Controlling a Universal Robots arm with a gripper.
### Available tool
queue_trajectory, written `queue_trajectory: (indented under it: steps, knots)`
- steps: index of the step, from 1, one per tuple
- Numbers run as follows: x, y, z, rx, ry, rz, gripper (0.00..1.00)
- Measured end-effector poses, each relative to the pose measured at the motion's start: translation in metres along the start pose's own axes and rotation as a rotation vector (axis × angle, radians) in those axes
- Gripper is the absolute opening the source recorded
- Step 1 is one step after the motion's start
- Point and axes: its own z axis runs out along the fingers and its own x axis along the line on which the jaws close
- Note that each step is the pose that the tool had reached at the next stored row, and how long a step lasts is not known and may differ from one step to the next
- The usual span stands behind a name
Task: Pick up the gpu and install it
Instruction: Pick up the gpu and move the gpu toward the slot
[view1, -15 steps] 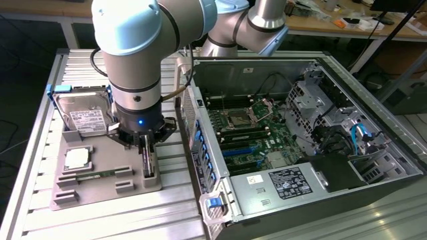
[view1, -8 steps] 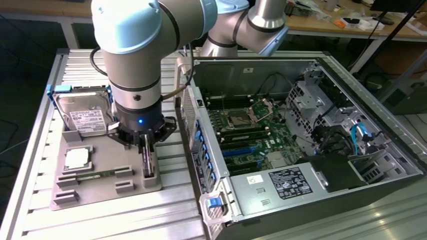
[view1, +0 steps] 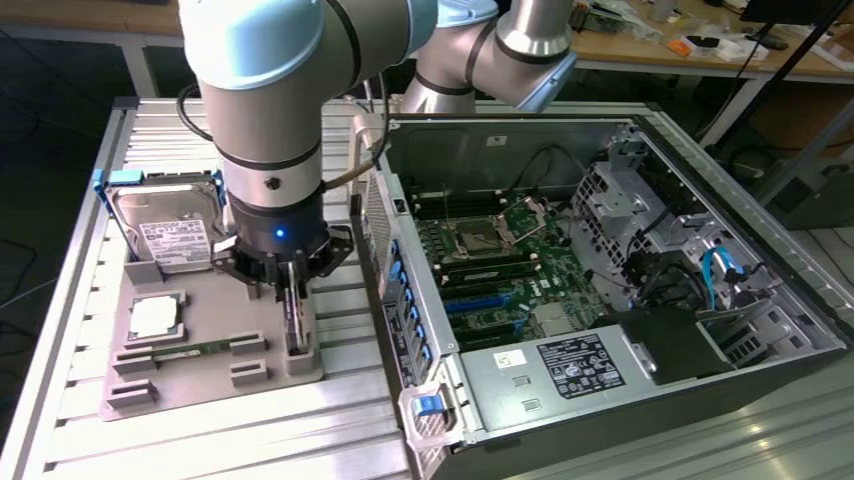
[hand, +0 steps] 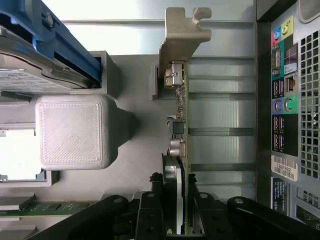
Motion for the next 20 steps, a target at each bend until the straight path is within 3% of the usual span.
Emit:
queue_trajectory:
  steps: [10,20]
  knots:
    - [-0.001,0.0013,-0.0243,0.0003,0.0,0.0,0.28]
    - [-0.001,0.0022,-0.0417,0.0017,-0.0001,0.0,0.28]
